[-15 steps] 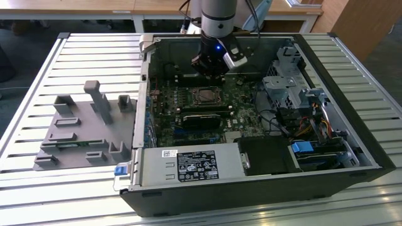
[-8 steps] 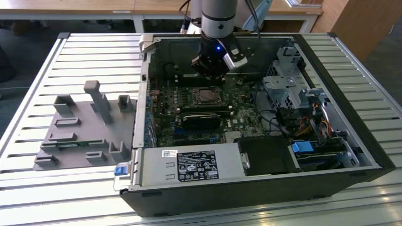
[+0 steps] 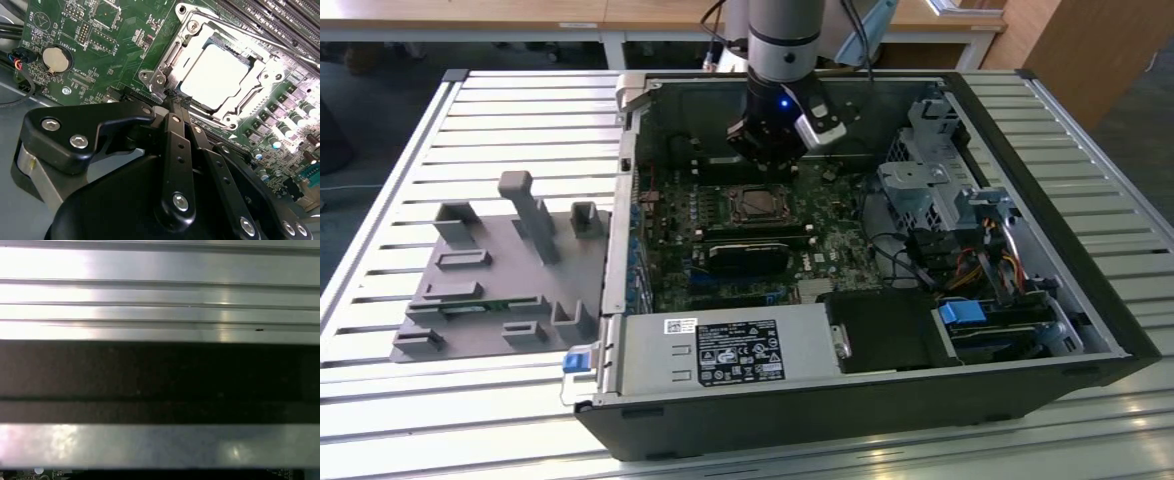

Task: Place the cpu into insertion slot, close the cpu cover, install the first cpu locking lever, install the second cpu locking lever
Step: 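Install the second cpu locking lever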

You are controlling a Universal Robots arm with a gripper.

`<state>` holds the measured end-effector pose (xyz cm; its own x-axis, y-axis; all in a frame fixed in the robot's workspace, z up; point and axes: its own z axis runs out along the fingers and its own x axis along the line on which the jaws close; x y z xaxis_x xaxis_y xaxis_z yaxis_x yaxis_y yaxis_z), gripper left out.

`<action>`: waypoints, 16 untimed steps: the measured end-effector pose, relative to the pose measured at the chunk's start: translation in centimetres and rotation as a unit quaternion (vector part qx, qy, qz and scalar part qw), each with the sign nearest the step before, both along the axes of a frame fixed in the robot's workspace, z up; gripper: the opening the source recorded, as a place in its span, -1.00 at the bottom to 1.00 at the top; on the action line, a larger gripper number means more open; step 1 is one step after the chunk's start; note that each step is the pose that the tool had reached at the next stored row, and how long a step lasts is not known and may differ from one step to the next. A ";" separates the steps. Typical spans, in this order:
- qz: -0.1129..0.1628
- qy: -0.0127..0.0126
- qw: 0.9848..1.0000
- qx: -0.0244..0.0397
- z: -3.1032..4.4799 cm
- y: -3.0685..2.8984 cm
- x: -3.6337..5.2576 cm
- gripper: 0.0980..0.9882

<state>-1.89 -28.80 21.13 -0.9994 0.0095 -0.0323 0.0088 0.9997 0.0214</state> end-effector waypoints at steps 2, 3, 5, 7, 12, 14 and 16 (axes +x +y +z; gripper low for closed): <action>0.000 0.000 1.000 0.000 0.00 -0.09 0.00 -0.96; 0.000 0.000 1.000 0.000 0.00 -0.15 0.00 -0.96; 0.000 0.000 1.000 0.000 0.00 -0.26 0.00 -0.96; 0.000 0.000 1.000 0.000 0.00 -0.35 0.00 -0.96; 0.000 0.000 1.000 0.000 0.00 -0.71 0.00 -0.96; 0.000 0.000 1.000 0.000 0.03 -0.85 0.00 -0.96; 0.000 0.000 1.000 0.000 0.20 -0.86 0.00 -0.96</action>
